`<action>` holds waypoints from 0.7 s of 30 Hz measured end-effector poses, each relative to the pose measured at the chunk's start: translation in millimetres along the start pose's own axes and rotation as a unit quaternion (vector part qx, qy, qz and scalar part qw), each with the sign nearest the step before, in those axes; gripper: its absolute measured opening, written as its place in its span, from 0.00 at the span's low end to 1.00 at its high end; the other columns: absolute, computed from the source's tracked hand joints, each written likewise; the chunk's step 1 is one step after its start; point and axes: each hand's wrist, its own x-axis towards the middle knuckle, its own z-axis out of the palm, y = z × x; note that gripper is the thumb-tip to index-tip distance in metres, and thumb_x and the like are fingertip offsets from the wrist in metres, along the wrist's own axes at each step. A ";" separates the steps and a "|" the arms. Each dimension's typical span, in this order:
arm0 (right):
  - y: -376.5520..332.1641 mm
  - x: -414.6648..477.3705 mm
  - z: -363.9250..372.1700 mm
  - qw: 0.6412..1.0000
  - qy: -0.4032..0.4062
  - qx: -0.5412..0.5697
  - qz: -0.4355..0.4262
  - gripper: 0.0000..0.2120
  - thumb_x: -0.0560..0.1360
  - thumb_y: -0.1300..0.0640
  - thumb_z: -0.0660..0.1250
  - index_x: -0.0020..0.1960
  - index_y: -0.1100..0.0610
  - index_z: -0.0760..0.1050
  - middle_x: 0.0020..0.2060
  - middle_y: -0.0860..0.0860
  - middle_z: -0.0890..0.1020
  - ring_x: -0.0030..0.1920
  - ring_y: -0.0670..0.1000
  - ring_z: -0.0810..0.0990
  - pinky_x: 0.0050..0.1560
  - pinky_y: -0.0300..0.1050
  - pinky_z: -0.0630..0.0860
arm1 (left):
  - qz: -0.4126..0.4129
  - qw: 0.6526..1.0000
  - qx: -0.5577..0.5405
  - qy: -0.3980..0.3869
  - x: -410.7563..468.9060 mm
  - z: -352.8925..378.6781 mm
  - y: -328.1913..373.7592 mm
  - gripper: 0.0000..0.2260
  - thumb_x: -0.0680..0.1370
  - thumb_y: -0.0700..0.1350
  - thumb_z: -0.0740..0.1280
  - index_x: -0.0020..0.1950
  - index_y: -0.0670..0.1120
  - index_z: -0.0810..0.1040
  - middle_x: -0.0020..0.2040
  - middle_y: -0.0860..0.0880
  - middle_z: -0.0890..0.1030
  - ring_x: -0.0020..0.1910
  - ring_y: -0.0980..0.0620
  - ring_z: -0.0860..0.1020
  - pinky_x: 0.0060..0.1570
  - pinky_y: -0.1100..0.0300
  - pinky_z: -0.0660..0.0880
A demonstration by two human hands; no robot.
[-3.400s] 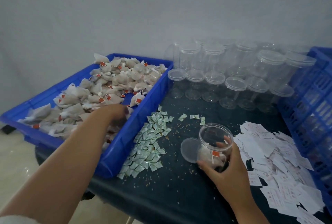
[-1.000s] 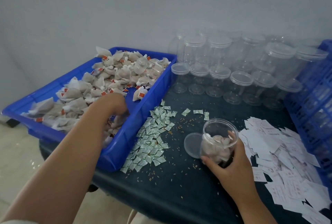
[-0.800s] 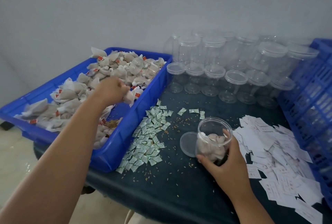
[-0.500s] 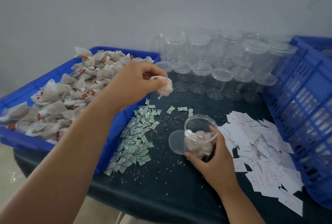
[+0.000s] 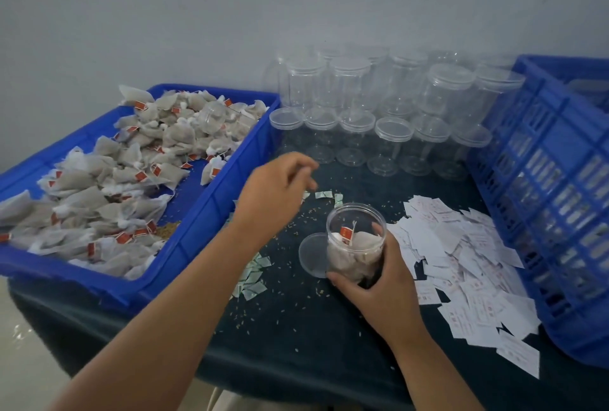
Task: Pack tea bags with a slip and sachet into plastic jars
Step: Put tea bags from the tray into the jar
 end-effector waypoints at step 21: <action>3.8 0.2 1.7 1.000 0.003 0.006 -0.005 0.47 0.60 0.33 0.83 0.72 0.22 0.60 0.66 0.27 0.76 0.67 0.33 0.76 0.60 0.27 0.73 | -0.164 0.986 0.027 -0.015 -10.6 16.4 -91.6 0.12 0.76 0.47 0.77 0.55 0.59 0.79 0.44 0.58 0.82 0.43 0.61 0.81 0.39 0.67 0.73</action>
